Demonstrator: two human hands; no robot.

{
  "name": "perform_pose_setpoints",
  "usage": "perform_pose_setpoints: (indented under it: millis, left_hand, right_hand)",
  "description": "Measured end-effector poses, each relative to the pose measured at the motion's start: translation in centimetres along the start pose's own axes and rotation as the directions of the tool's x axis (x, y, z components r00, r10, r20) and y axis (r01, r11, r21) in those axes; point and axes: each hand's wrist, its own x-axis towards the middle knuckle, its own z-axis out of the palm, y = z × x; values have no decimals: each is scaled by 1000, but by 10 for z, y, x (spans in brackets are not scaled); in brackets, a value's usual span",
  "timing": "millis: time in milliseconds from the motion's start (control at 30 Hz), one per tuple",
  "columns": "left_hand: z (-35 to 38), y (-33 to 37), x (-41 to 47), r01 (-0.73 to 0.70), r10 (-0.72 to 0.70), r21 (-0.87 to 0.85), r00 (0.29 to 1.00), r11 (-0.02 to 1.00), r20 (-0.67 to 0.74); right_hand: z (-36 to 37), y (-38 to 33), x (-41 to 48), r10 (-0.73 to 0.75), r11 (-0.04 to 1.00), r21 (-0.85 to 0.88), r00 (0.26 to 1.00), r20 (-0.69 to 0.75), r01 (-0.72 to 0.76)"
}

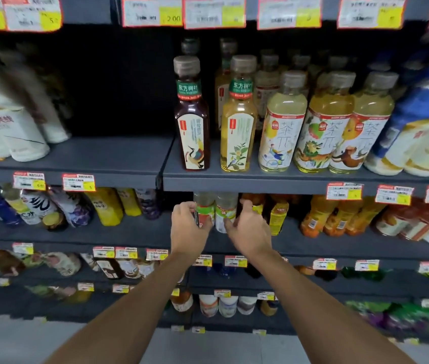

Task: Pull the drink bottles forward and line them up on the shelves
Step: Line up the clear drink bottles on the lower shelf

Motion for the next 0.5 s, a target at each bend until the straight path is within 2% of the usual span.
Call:
perform_pose_setpoints:
  millis: [200, 500]
  left_hand:
    - [37, -45, 17, 64, -63, -47, 997, 997, 33]
    - [77, -93, 42, 5, -1, -157, 1000, 988, 23]
  right_hand:
    - [55, 21, 11, 65, 995, 82, 998, -22, -63]
    - [116, 39, 27, 78, 996, 58, 988, -132, -71]
